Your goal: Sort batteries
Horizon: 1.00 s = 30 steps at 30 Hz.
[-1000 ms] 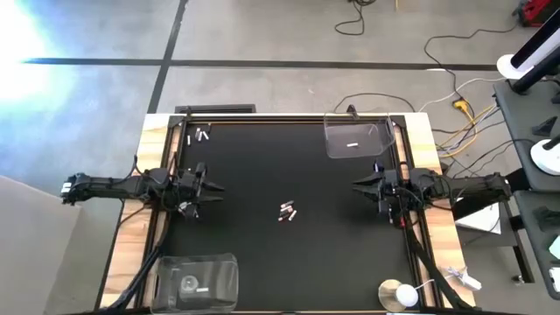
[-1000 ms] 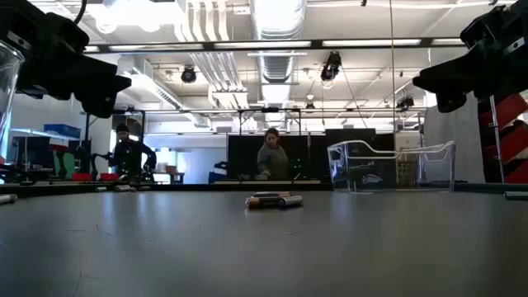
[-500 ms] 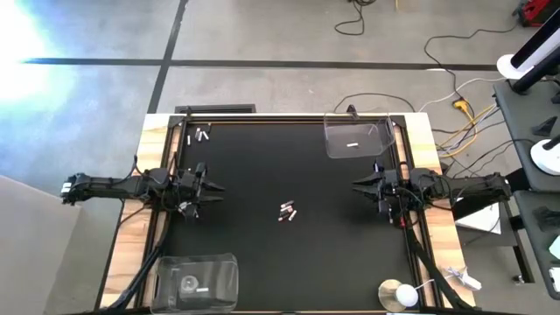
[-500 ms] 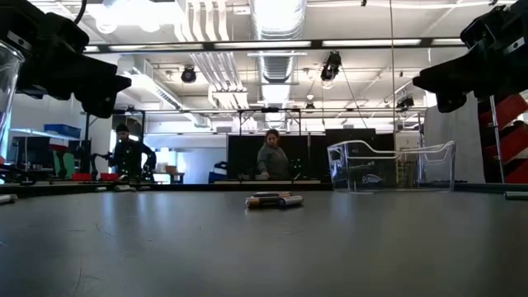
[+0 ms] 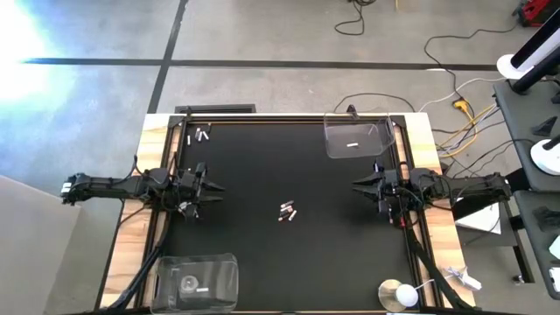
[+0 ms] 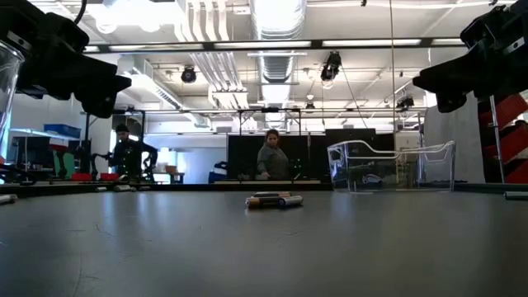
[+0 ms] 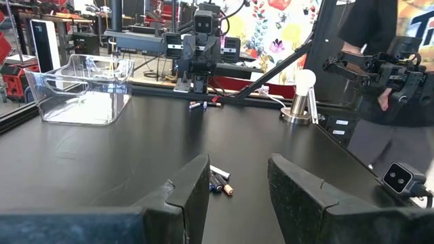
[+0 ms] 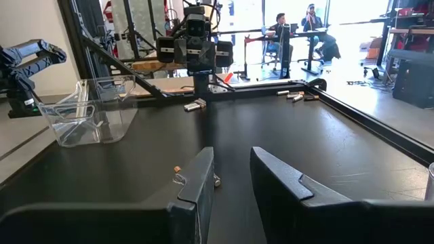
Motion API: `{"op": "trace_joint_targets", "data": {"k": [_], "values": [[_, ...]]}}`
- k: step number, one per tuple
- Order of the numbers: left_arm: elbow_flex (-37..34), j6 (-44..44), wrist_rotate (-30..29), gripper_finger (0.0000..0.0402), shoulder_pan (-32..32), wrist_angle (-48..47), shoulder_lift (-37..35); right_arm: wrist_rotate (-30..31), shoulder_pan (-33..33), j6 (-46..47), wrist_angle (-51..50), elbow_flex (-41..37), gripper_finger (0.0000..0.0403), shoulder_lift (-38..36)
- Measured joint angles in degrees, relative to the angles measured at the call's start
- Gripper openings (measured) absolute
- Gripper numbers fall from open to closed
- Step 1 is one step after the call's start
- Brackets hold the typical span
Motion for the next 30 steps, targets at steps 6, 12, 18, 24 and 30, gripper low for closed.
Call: {"op": "trace_joint_targets", "data": {"k": [6,12,18,24,30], "values": [[0.0,0.0,0.0,0.0131,0.0,0.0,0.0,0.0,0.0,0.0,0.6,-0.1,0.0091,0.0],[0.0,0.0,0.0,0.0131,0.0,0.0,0.0,0.0,0.0,4.4,1.7,-0.1,0.0091,0.1],[0.0,0.0,0.0,0.0131,0.0,0.0,0.0,2.0,0.0,35.4,7.5,-0.1,0.0091,0.4],[0.0,0.0,0.0,0.0131,0.0,0.0,0.0,3.7,0.0,48.6,6.8,-0.1,0.0091,1.0],[0.0,0.0,0.0,0.0131,0.0,0.0,0.0,10.0,0.0,55.4,11.4,-0.1,0.0091,2.4]]}}
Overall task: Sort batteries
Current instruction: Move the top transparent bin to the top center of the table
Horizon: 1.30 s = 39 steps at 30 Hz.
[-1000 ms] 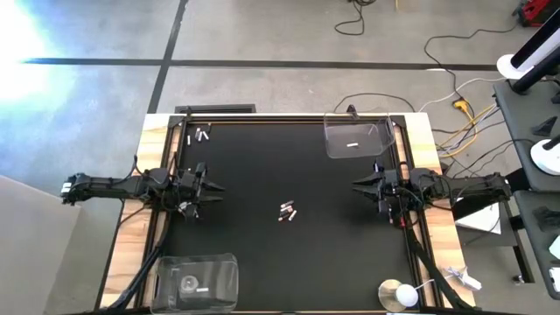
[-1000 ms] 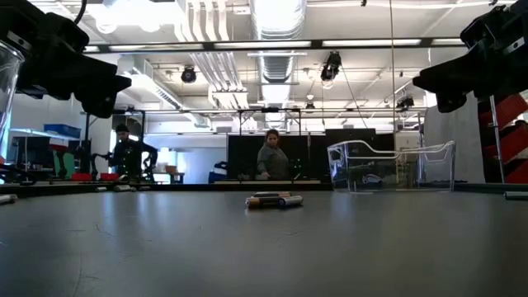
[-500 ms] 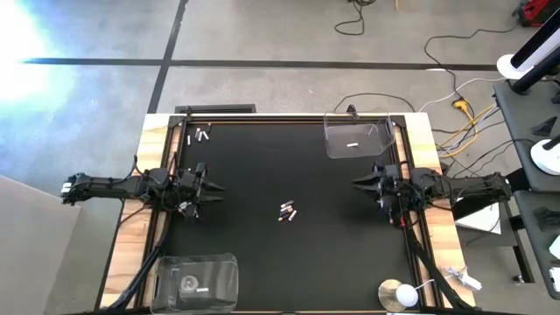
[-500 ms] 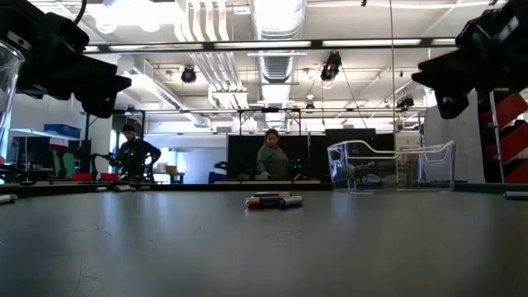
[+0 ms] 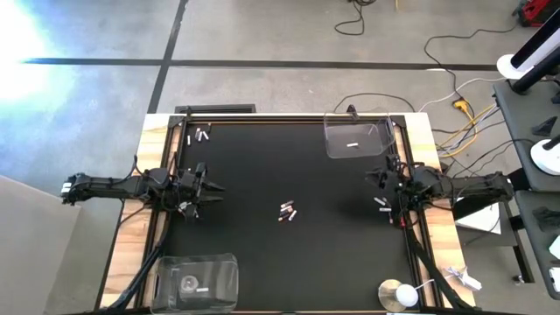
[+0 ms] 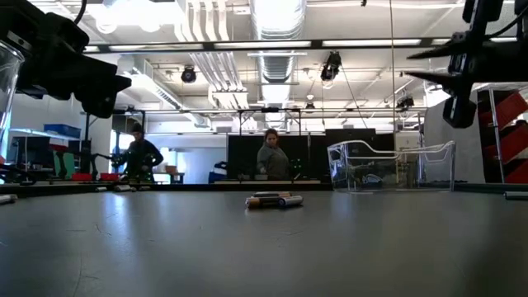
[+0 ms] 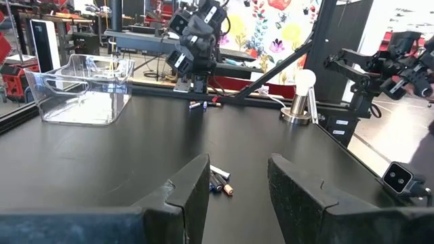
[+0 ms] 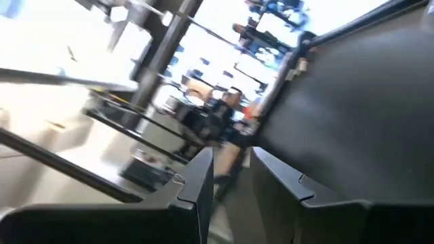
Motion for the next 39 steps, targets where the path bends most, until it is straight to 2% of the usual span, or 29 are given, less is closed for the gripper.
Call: {"op": "trace_joint_targets", "data": {"k": [3,10,14,17,21,24,28,33,39], "values": [[0.0,0.0,0.0,0.0131,0.0,0.0,0.0,2.1,0.0,1.1,1.0,0.1,0.0088,1.0],[0.0,0.0,0.0,0.0131,0.0,0.0,0.0,13.1,0.0,3.9,5.4,1.1,0.0061,8.3],[0.0,0.0,0.0,0.0131,0.0,0.0,0.0,16.9,0.0,-4.0,6.5,8.0,0.0046,16.0],[0.0,0.0,0.0,0.0131,0.0,0.0,0.0,22.0,-0.2,-11.4,6.4,14.5,0.0039,24.2],[0.0,0.0,0.0,0.0131,0.0,0.0,0.0,27.3,-2.6,-13.6,6.2,23.8,0.0037,36.4],[0.0,0.0,0.0,0.0131,0.0,0.0,0.0,24.6,-6.6,-16.1,3.7,31.1,0.0040,45.8],[0.0,0.0,0.0,0.0131,0.0,0.0,0.0,16.0,-13.9,-10.4,-10.6,42.3,0.0060,57.6],[0.0,0.0,0.0,0.0131,0.0,0.0,0.0,5.2,-22.1,-9.5,-33.8,58.3,0.0122,69.0],[0.0,0.0,0.0,0.0131,0.0,0.0,0.0,2.2,-27.5,-16.3,-55.3,76.0,0.0197,80.6]]}}
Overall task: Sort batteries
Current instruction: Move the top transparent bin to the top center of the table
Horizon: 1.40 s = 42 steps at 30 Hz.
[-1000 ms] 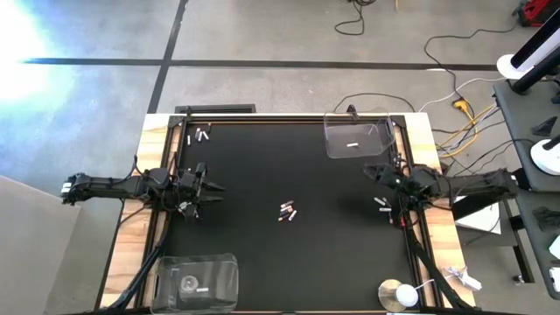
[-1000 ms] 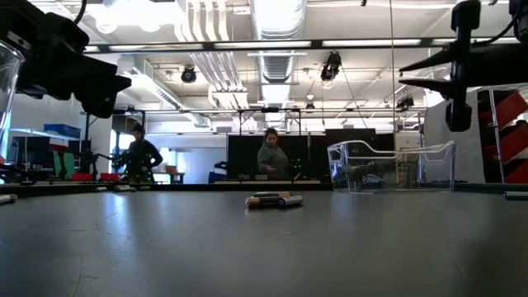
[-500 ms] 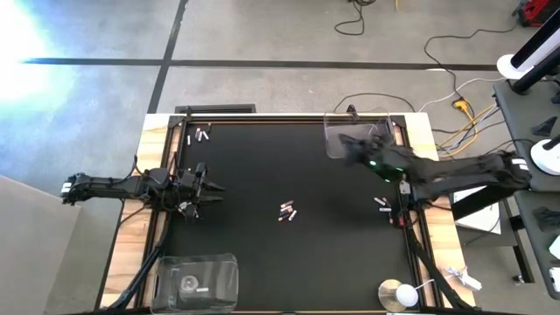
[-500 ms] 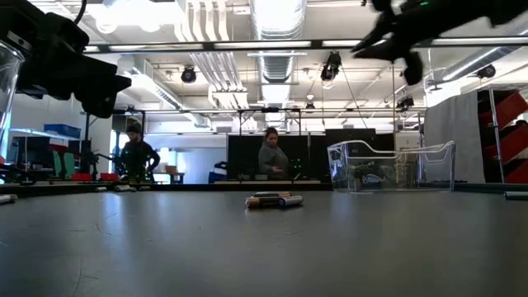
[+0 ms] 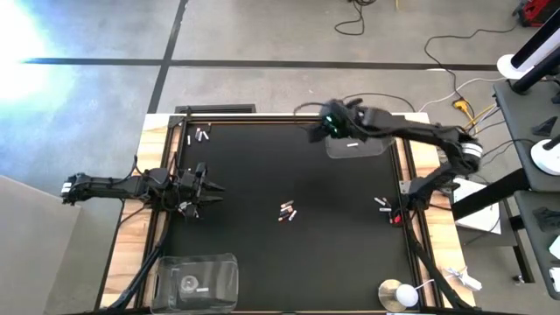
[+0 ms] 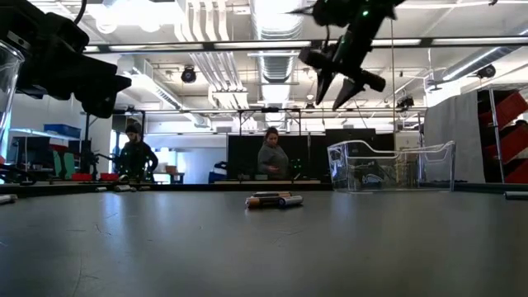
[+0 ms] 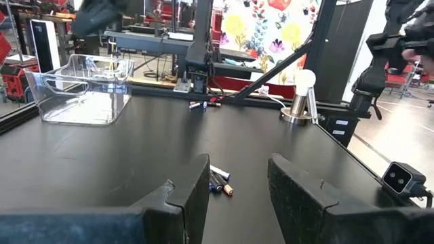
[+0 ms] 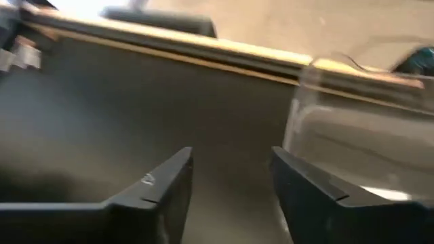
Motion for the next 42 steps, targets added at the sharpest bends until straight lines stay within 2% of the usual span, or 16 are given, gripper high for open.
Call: {"op": "trace_joint_targets", "data": {"k": [4,7,14,24,33,42], "values": [[0.0,0.0,0.0,0.0131,0.0,0.0,0.0,-3.2,-4.0,-0.3,-8.6,7.0,0.0215,7.6],[0.0,0.0,0.0,0.0131,0.0,0.0,0.0,-6.9,-6.8,-0.7,-9.8,9.5,0.0216,11.3],[0.0,0.0,0.0,0.0131,0.0,0.0,0.0,-12.0,-11.6,-0.7,-10.1,10.1,0.0205,18.5],[0.0,0.0,0.0,0.0131,0.0,0.0,0.0,-13.0,-13.1,0.5,-10.2,10.1,0.0184,24.3],[0.0,0.0,0.0,0.0131,0.0,0.0,0.0,-14.0,-13.1,1.5,-10.1,10.1,0.0122,26.8],[0.0,0.0,0.0,0.0131,0.0,0.0,0.0,-13.7,-13.1,2.1,-10.3,10.1,0.0018,26.4]]}}
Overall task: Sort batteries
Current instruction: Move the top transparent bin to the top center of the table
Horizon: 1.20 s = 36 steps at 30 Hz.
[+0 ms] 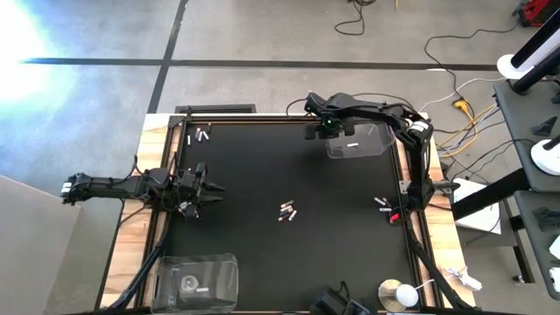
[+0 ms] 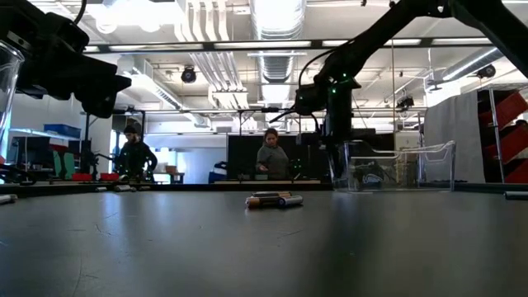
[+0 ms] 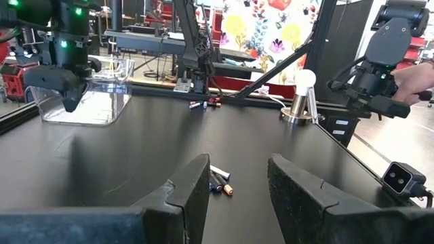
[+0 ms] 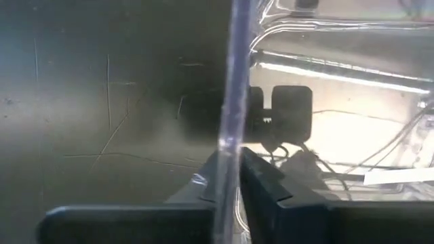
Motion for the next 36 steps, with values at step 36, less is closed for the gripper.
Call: {"op": "trace_joint_targets", "data": {"k": [36], "values": [[0.0,0.0,0.0,0.0131,0.0,0.0,0.0,16.6,43.1,-19.8,-8.8,0.2,0.0012,-16.3]]}}
